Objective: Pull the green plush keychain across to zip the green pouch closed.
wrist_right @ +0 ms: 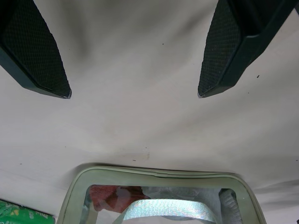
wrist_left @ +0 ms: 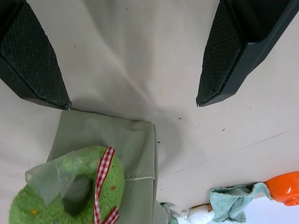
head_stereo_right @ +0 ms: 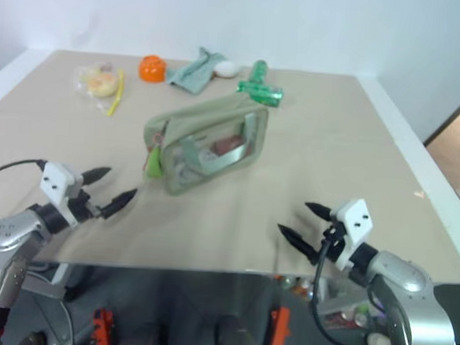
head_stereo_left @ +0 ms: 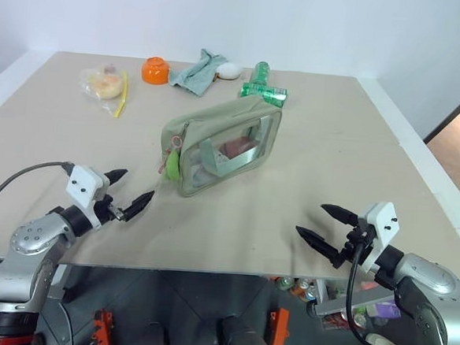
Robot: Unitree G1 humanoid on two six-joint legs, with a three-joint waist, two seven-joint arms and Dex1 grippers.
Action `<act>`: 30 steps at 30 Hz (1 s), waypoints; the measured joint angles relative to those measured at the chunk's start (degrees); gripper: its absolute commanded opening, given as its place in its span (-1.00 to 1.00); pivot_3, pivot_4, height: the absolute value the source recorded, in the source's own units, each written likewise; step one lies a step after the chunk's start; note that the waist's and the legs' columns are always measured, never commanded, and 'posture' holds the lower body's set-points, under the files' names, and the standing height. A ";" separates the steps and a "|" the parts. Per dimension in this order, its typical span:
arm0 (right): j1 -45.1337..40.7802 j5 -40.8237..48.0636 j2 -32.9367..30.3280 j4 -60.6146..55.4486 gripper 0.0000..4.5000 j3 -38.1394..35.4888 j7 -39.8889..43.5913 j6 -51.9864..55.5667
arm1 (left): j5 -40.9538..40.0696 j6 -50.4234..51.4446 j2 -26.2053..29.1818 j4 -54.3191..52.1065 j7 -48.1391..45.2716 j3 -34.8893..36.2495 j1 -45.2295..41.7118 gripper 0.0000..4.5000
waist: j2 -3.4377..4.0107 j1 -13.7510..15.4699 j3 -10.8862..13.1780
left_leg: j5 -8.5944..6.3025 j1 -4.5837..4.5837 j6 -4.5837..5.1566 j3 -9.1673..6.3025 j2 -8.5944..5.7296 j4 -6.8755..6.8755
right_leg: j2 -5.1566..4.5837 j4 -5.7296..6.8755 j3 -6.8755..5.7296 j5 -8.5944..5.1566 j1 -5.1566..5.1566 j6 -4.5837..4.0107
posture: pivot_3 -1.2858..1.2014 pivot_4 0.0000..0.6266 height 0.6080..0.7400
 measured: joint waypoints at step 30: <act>-13.59 -1.30 -4.51 2.56 1.00 3.17 4.96 -0.73 | -4.94 -13.29 1.33 7.01 -11.22 4.29 4.03 0.98 | 0.18 -0.85 0.16 | -0.01 -0.02 -0.01 0.39 0.19 0.09 | 0.03 0.04 0.10 0.15 -0.20 -0.11 | 0.03 -0.52 1.00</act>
